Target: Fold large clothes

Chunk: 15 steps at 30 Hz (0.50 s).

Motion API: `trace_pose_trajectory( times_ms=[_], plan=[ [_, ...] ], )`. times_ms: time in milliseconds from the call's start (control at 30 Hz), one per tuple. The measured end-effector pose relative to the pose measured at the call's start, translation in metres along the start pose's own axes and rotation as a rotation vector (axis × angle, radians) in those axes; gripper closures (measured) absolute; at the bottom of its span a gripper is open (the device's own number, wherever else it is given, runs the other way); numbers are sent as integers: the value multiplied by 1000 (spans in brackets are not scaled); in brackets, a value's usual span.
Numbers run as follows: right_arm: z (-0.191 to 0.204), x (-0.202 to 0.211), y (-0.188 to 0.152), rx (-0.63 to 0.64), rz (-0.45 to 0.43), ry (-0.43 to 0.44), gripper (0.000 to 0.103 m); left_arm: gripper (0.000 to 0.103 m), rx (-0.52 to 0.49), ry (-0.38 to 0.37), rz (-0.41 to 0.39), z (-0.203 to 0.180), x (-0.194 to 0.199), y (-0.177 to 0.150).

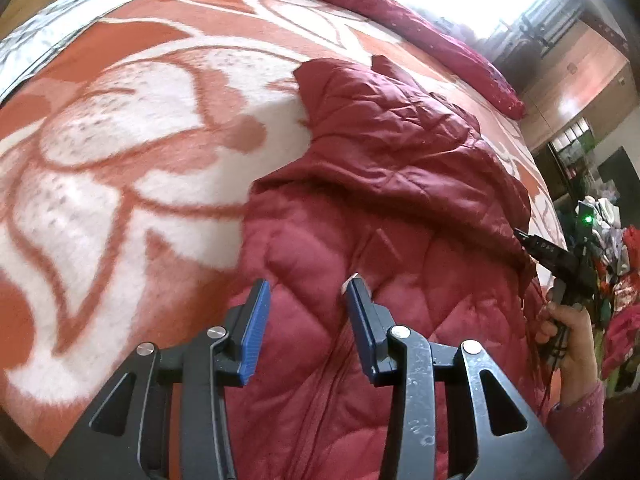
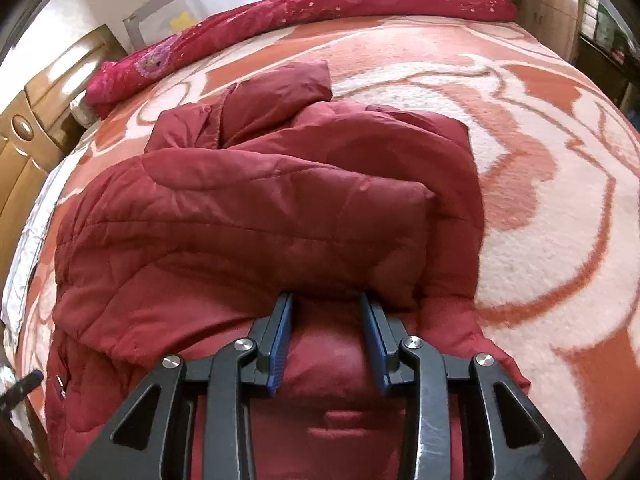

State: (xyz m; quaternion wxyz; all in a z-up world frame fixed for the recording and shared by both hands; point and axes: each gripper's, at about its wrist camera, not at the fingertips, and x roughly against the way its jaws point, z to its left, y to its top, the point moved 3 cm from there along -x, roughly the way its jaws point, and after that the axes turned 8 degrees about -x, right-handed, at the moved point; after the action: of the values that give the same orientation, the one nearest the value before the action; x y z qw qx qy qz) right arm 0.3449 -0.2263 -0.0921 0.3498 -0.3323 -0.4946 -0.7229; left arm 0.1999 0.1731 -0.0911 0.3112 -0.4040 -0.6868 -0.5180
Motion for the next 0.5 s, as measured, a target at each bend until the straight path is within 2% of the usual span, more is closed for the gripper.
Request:
trace_pose_trajectory(
  times_ms=[67, 100, 167, 300, 500],
  plan=[
    [-2, 8, -1, -20, -5, 19, 67, 64, 3, 3, -4, 3, 5, -3],
    [-3, 12, -3, -25, -8, 26, 66, 58, 6, 7, -5, 4, 7, -4],
    [-4, 22, -7, -29, -11, 47, 61, 53, 6, 19, -5, 7, 10, -9],
    [-6, 43, -24, -11, -5, 70, 46, 53, 9, 24, 16, 11, 10, -22],
    [-15, 73, -63, 3, 24, 119, 44, 53, 19, 12, 54, 16, 8, -43]
  ],
)
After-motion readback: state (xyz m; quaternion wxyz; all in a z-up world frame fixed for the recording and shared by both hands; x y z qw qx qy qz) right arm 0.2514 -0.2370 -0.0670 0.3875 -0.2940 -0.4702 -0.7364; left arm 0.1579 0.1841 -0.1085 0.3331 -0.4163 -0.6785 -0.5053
